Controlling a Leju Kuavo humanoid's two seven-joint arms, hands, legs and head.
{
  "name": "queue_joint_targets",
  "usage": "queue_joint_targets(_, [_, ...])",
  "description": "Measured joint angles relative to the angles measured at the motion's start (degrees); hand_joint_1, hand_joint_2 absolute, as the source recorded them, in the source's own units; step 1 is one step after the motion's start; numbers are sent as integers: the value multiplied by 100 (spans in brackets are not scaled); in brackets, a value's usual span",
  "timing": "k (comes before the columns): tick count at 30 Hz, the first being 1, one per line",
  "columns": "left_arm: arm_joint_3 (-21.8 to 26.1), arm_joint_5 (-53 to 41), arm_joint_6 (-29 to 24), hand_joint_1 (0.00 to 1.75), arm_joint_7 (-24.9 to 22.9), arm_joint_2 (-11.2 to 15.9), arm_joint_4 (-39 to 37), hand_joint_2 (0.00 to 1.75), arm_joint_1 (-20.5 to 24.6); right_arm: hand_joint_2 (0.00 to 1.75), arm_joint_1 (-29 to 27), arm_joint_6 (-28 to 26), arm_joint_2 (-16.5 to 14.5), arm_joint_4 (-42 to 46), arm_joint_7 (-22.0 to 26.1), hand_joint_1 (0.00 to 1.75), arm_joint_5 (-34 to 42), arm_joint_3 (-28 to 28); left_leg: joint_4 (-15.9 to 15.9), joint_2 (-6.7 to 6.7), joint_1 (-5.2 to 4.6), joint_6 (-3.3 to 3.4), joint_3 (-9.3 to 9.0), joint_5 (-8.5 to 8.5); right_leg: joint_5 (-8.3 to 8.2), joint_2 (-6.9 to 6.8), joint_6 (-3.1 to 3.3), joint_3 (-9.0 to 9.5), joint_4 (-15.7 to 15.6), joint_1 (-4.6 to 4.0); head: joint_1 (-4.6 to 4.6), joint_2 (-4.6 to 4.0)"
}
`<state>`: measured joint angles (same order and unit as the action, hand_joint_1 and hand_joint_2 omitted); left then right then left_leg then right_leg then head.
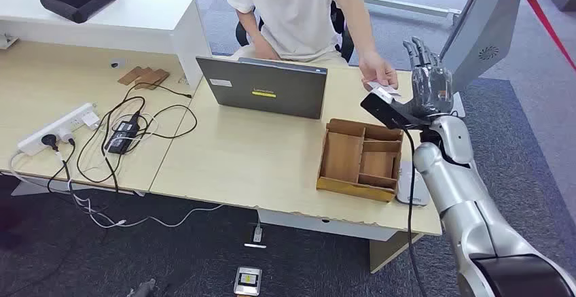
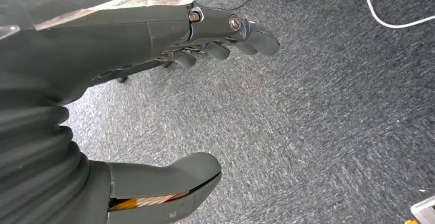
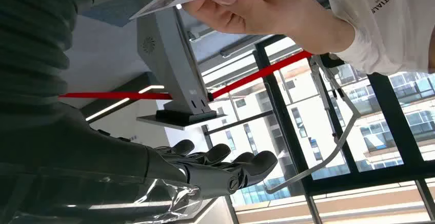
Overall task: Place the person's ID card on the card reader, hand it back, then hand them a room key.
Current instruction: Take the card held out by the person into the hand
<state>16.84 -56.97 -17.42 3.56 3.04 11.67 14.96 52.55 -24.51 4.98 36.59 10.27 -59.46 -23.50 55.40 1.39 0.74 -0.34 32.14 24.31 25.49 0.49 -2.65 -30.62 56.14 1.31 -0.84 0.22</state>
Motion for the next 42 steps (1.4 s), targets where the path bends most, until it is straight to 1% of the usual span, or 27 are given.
queue_joint_targets(4, [-20, 19, -2, 0, 2, 0, 0, 175, -8, 175, 21, 34, 19, -93, -33, 0, -33, -40, 0, 0, 0, 0, 0, 0, 0, 0, 0, 0, 0, 0, 1, 0])
queue_joint_targets(5, [-22, 25, -2, 0, 2, 0, 0, 175, -12, 175, 26, 38, 25, -118, -38, 7, -45, -49, 0, 0, 0, 0, 0, 0, 0, 0, 0, 0, 0, 0, 1, 0])
queue_joint_targets(6, [-22, 30, -2, 0, 2, 0, 0, 175, -15, 175, 31, 40, 31, -141, -39, 47, -51, -56, 0, 0, 0, 0, 0, 0, 0, 0, 0, 0, 0, 0, 1, 0])
queue_joint_targets(8, [-23, 40, -3, 0, 2, 1, 0, 175, -21, 175, 46, 43, 36, -180, -38, 134, -51, -60, 0, -1, 0, 0, 0, 0, 0, 0, 0, 0, 0, 0, 1, 0])
queue_joint_targets(9, [-23, 47, -4, 0, 2, 2, 0, 175, -23, 175, 54, 42, 37, -199, -36, 171, -49, -61, 0, -1, 0, 0, -1, 0, 0, 0, 0, 0, 0, 0, 1, 0])
queue_joint_targets(10, [-23, 55, -6, 0, 3, 2, 0, 175, -26, 175, 61, 40, 38, -215, -31, 175, -44, -61, 0, -1, 0, 0, -1, 0, 0, 0, 0, 0, 0, 0, 1, 0])
queue_joint_targets(36, [-30, 215, -56, 0, 9, 9, 0, 175, -66, 175, 121, 8, 39, -310, 87, 175, 72, -61, 2, -3, 0, 0, -2, 0, -1, 1, 0, 1, 0, 0, 1, 0])
queue_joint_targets(42, [-30, 257, -97, 0, 19, 9, 0, 175, -85, 175, 123, 16, 121, -311, 83, 175, 149, -51, 2, -3, 0, 0, -2, 0, -1, 1, 0, 0, -1, 1, 1, 0])
